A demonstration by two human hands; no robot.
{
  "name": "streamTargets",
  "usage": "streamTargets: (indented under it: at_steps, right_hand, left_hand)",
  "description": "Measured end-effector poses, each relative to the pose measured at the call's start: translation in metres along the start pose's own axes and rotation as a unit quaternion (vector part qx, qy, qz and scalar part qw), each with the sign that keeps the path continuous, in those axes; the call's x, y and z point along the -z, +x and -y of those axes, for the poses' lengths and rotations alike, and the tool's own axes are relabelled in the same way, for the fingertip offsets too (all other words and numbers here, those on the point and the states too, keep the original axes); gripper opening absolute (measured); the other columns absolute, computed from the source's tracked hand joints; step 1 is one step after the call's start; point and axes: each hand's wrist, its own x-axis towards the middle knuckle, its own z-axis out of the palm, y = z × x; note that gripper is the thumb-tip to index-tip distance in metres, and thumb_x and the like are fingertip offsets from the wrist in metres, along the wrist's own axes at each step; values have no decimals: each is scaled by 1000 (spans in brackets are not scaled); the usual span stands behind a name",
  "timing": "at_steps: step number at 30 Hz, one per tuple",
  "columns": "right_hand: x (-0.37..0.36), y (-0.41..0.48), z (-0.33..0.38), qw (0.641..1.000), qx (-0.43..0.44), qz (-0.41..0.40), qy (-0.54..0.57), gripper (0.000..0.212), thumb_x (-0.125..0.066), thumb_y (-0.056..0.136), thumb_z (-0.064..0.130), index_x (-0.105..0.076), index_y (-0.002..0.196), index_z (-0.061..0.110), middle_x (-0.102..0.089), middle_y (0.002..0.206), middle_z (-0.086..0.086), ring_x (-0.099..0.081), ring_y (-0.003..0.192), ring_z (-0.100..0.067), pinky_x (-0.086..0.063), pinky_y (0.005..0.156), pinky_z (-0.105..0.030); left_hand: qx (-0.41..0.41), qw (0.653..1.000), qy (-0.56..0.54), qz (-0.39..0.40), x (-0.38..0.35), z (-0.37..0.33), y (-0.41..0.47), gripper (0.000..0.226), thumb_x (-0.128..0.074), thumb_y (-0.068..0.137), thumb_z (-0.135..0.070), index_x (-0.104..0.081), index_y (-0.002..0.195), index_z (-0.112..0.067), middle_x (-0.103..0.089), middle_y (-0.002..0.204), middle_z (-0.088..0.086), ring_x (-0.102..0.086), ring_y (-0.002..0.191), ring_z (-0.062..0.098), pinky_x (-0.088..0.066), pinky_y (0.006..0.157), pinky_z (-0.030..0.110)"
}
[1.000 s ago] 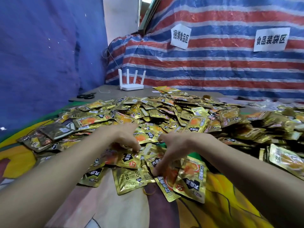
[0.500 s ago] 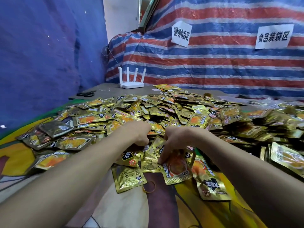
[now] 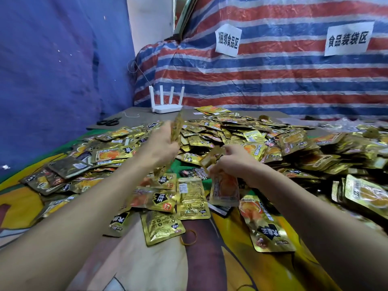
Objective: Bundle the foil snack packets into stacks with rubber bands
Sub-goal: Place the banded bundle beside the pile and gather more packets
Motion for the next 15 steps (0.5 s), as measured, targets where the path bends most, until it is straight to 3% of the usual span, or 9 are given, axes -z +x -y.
streamTargets:
  at_steps: [3,5,9,12,15]
  right_hand:
    - [-3,3,-1,994,-11,-41,99,20,-48,94,-2,-59,110,4,-66,101,-16,-62,81,-22,-50,54,-30]
    - [-8,5,-1,986,-21,-78,149,17,-47,93,-1,-59,103,3,-64,104,-17,-58,84,-23,-46,61,-32]
    - [-21,7,1,967,-23,-134,217,7,-47,84,1,-50,85,6,-59,98,-17,-55,86,-28,-51,83,-48]
    - [-28,6,1,956,10,-179,232,21,-53,82,6,-56,102,12,-66,104,-12,-63,94,-28,-56,88,-52]
    - [-36,4,0,940,37,-244,238,25,-69,84,10,-52,97,23,-64,101,-5,-66,93,-24,-59,81,-48]
  left_hand:
    - [-4,991,-84,-106,-1,-1,-5,19,-61,93,-3,-53,101,-18,-52,75,2,-51,56,10,-40,43,14]
    - [-13,979,-126,-161,-8,-2,-11,26,-65,90,-3,-50,91,-25,-51,70,0,-51,47,4,-39,41,11]
    - [-19,953,-196,-229,-25,-1,-26,34,-73,84,-5,-53,104,-22,-60,76,-2,-57,55,-4,-44,47,9]
    - [-12,938,-235,-254,-34,-1,-34,42,-76,80,-4,-49,95,-33,-62,74,-7,-60,56,-5,-44,47,8]
    - [12,936,-250,-246,-41,3,-37,31,-75,80,-3,-55,92,-23,-61,69,-8,-58,52,-1,-44,45,12]
